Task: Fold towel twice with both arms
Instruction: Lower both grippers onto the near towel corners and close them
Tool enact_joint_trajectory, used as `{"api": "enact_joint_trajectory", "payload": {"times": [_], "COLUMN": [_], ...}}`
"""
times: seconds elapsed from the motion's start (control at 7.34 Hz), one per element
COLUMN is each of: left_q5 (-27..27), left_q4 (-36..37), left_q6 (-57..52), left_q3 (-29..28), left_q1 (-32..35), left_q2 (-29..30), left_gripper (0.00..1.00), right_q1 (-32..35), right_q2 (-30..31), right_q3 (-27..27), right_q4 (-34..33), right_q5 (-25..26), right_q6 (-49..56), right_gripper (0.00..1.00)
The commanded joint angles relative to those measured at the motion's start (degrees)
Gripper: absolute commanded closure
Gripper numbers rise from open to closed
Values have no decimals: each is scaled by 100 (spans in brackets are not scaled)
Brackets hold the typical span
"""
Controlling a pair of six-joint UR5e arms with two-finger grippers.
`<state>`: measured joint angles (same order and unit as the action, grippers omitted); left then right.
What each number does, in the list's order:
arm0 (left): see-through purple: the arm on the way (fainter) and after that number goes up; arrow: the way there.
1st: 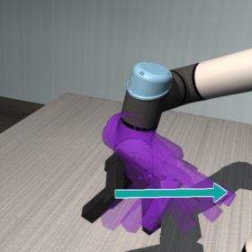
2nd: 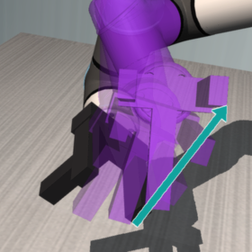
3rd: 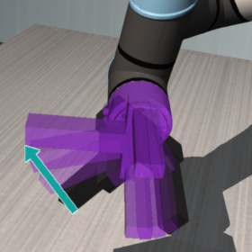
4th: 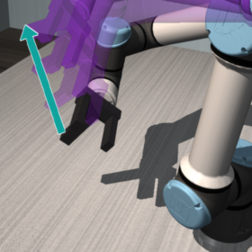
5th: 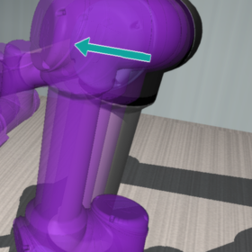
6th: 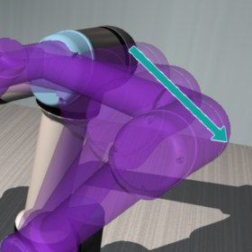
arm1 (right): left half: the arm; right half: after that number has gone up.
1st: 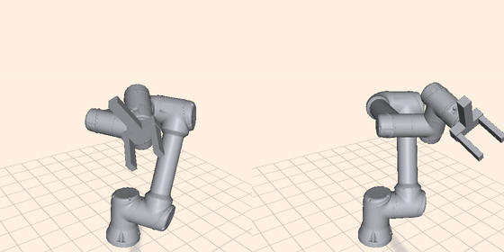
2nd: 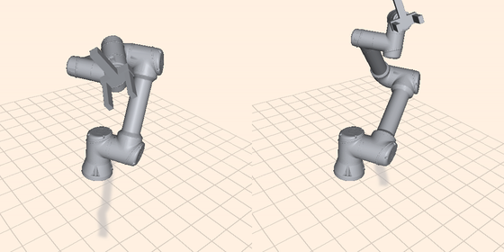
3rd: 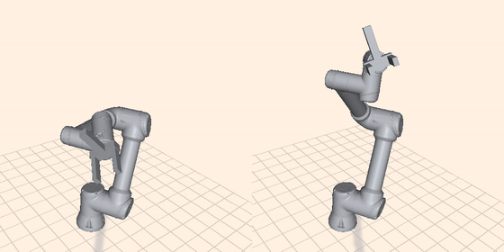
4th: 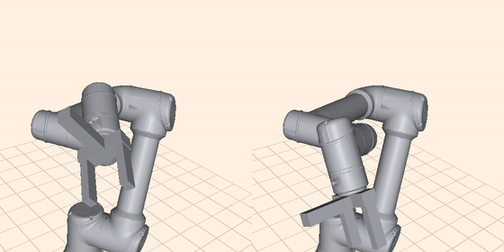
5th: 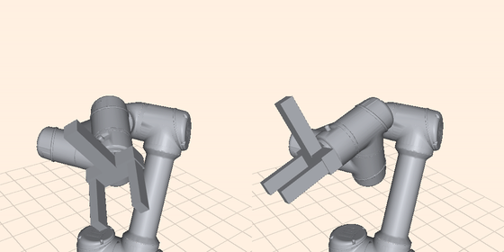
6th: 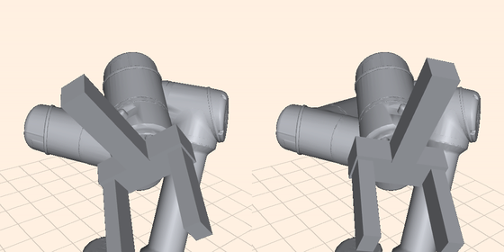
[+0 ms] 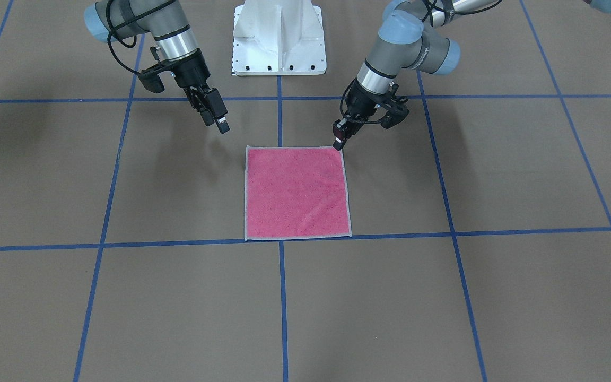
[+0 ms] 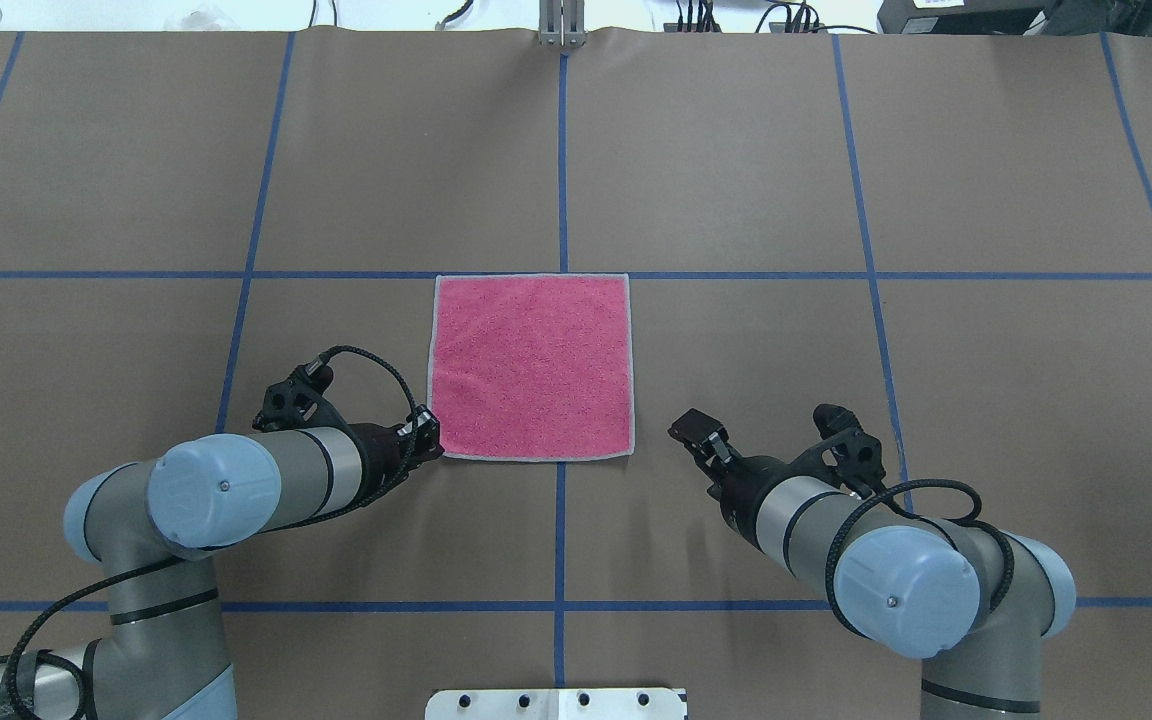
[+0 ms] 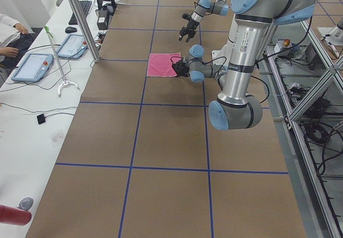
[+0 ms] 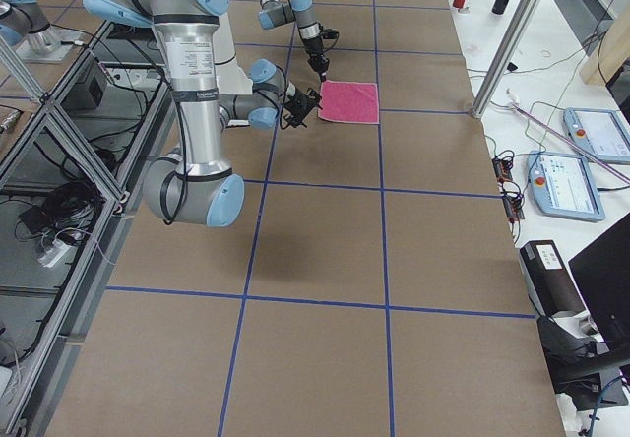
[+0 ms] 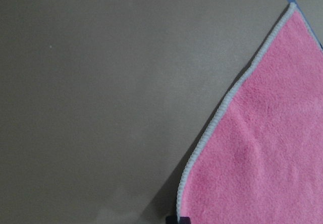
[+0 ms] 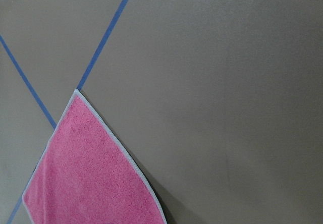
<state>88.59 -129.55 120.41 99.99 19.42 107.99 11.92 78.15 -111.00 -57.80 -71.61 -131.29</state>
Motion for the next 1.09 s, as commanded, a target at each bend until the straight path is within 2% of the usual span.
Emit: {"api": "enact_joint_trajectory", "payload": {"times": [0.0, 0.27, 0.68, 0.95], "left_q5": [0, -9, -18, -18], "left_q4": [0, 0, -9, -9], "left_q6": [0, 0, 0, 9], "left_q3": [3, 12, 21, 21], "left_q1": [0, 9, 9, 9], "left_q2": [2, 2, 2, 2], "left_gripper": [100, 100, 100, 100], "right_q1": [-6, -32, -50, -50], "right_q2": [-674, -827, -977, -1099], "right_q3": [462, 595, 816, 974], "right_q4": [-421, -583, -592, -592], "right_q5": [33, 51, 60, 60], "right_q6": [-186, -248, -257, -257], "right_gripper": [11, 15, 31, 32]}}
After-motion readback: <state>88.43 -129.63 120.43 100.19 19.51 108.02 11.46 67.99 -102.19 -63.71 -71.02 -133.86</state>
